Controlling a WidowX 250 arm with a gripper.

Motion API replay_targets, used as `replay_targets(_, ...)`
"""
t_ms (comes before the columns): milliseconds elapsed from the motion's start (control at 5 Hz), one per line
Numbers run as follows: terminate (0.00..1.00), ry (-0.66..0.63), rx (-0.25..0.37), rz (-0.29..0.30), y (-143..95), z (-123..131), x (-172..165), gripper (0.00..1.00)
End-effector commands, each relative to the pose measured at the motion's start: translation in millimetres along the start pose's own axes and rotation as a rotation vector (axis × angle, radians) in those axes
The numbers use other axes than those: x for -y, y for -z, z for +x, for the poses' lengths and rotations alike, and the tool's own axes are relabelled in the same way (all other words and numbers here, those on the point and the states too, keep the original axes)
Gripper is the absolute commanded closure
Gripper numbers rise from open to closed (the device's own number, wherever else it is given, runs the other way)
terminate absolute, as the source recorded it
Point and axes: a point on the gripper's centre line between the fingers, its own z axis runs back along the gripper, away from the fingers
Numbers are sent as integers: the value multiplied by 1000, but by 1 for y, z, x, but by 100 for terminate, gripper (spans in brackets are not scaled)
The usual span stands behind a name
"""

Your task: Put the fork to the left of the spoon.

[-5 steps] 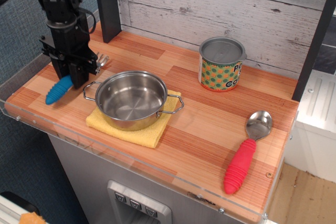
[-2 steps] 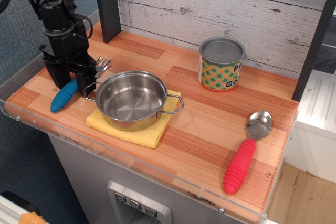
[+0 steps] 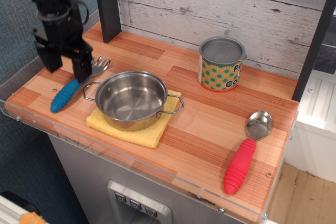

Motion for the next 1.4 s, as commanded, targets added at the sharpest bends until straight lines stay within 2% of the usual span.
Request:
replay_targets(0, 0, 18, 97, 47, -58, 26, 16, 0)
replay_targets(200, 0, 19, 152, 19, -72, 37, 36, 0)
replay_targets(800, 0, 79, 227, -29, -102, 70, 96, 0)
replay_targets(1000, 0, 101, 229, -49, -111, 79, 110, 0)
replay_targets(1200, 100, 101, 229, -49, -111, 79, 110, 0)
